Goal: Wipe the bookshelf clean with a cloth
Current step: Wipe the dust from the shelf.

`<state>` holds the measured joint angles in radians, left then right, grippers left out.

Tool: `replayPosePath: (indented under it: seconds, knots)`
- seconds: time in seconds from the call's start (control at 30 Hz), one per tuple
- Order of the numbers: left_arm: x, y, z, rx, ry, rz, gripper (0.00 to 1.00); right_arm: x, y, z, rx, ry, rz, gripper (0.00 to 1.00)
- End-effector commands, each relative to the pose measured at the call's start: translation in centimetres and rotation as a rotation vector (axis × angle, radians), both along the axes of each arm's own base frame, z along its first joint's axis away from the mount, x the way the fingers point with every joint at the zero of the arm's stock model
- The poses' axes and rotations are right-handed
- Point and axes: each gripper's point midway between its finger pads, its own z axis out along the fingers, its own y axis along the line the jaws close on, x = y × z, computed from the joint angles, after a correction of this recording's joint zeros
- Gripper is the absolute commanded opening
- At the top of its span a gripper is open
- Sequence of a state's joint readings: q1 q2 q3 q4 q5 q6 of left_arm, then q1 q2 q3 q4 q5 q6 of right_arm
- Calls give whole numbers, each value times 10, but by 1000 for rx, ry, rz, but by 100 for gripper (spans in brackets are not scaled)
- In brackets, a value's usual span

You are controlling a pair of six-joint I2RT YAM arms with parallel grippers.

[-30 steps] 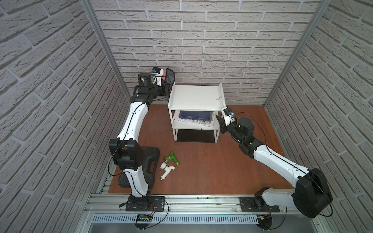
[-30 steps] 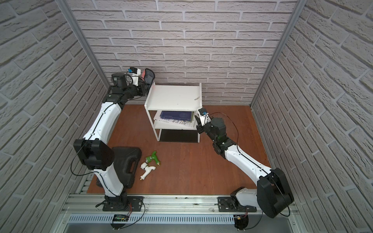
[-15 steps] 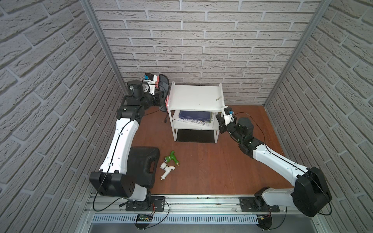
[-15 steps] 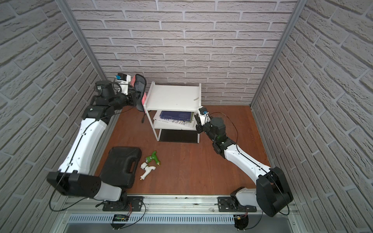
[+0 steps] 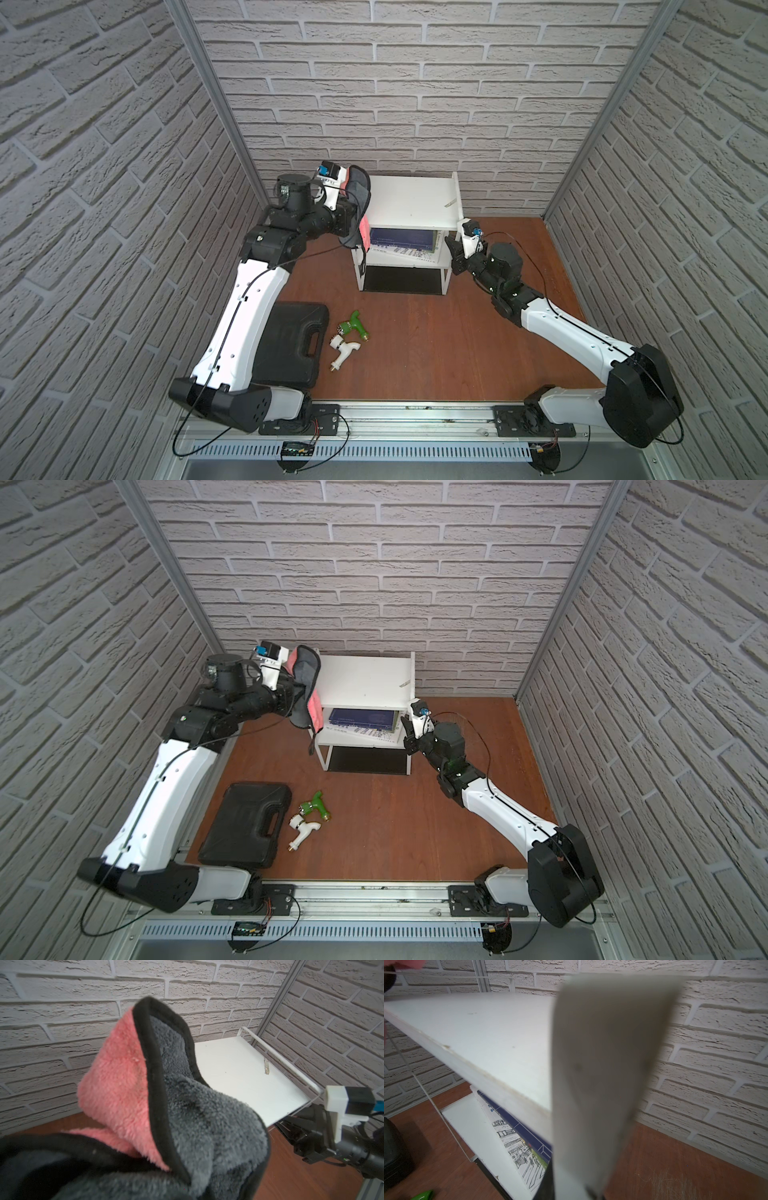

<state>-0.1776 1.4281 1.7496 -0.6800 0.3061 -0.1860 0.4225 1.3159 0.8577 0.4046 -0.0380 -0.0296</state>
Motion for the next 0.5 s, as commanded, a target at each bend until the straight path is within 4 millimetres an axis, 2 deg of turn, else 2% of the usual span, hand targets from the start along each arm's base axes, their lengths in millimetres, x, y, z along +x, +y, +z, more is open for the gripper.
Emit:
replayPosePath:
  seconds: [0.0,0.07,0.2,0.27,0.3,0.43,0.47]
  knots:
    - [33,22,2,117,-11,144,0,0,1,-12,-70,15,7,3]
    - [52,34,6,144,-14,225,0,-1,2,-15,-73,25,15,3]
    - [85,38,15,139,-32,300,0,-2,2,-21,-76,44,18,3]
    - [102,28,11,149,-32,292,0,-1,2,-25,-81,57,13,3]
    - [106,22,16,162,-51,283,0,-2,2,-26,-83,60,13,3]
    - [137,-13,8,330,-110,232,0,-3,2,-26,-92,65,18,3]
    - [144,-16,4,370,-111,242,0,-3,2,-25,-92,63,18,3]
